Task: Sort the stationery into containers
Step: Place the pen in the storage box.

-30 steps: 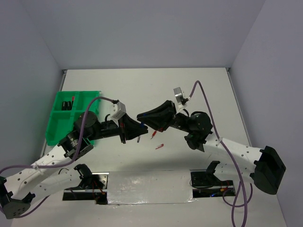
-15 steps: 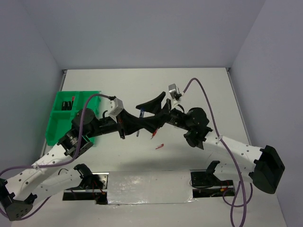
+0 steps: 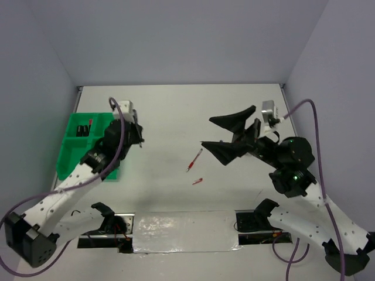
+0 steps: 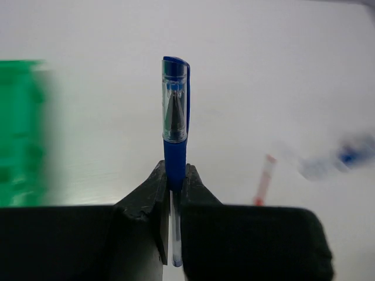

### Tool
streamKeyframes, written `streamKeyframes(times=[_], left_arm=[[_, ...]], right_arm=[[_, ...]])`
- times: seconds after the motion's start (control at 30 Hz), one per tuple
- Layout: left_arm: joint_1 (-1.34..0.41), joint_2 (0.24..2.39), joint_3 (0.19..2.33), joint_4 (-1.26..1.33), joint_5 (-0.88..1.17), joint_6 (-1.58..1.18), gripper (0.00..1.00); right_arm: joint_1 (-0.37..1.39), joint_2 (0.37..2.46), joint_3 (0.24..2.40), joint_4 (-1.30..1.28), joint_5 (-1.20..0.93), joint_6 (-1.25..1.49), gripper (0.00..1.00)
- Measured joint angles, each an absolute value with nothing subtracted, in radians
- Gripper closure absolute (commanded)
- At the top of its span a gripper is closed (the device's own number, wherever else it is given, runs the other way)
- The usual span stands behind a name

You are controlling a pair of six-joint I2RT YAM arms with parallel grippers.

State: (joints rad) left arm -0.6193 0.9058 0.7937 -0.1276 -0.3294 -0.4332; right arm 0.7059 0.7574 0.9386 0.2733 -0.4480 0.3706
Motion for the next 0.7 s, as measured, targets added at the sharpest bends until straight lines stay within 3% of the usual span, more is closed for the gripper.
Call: streamKeyframes(times=[0.13,0.3,0.7], left_arm=[[-0.346,1.108,0.952,-0.28,-0.509,-0.481,1.0],[-0.061,1.219,0.956,-0.335,-0.474,-0.456,1.0],[0.07,1.34,1.187,-0.342,-0.433,-0.345,1.0]], right_arm=[[0.706,0.631,0.876,0.217,-0.406,0.338,0.01],[0.706,0.597,0.781,0.175,-0.386,0.309,0.0],[0.691,0.702,0.621,0.19,-0.373,0.297,0.0]])
